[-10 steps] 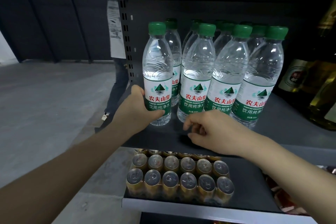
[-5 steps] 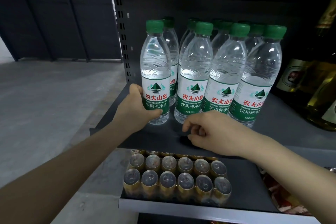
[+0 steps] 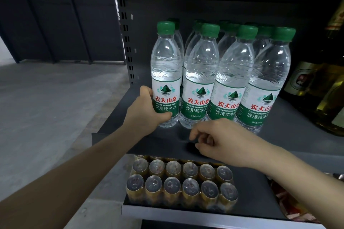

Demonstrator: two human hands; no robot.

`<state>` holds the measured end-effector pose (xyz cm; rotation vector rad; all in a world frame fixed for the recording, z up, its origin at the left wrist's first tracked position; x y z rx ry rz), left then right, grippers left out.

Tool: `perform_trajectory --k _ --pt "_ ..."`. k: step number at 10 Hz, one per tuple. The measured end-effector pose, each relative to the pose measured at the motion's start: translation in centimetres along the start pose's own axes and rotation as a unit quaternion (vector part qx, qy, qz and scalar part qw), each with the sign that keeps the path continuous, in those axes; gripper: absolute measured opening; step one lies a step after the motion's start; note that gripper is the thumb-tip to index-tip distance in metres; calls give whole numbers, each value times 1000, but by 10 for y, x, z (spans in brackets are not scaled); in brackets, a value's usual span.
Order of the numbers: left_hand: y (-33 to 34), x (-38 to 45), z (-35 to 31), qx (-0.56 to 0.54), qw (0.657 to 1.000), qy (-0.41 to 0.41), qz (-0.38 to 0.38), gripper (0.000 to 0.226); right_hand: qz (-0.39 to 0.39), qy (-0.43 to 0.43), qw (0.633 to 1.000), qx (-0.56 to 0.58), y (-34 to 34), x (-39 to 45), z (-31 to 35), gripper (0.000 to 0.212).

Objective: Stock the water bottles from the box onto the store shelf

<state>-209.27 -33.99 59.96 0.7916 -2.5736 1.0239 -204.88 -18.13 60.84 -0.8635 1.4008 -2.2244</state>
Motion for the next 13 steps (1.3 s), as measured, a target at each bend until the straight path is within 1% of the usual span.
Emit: perform_trajectory --k 4,5,6,7,9,11,13 --pt "-1 -2 -2 24 1000 -1 -20 56 -3 7 1000 3 -2 -5 -1 17" --pt "0 -3 -1 7 1000 -11 -21 56 -5 4 1000 2 -2 -7 -2 18" --pt "-1 -8 2 5 999 -28 -24 54 -3 7 1000 5 -3 -10 -4 18" --pt "-6 -18 3 18 998 -37 -37 46 -1 9 1000 11 -5 -14 -7 20" --pt "-2 -43 -6 31 999 -10 -7 27 -5 10 1000 18 -8 -25 -9 21" --pt "1 -73 -28 81 994 58 34 23 -15 12 1000 16 -11 -42 -6 23" --pt "-6 -99 -41 89 990 108 30 24 -17 42 998 31 -13 -63 0 19"
Point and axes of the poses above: each hand's wrist, its own x-axis towards the middle knuckle, its own y-axis out of the palm, z = x × y, the point moved 9 cm from there along x, towards the middle knuckle, and after that the axes turned 15 degrees about -z, right-handed, at the moved point
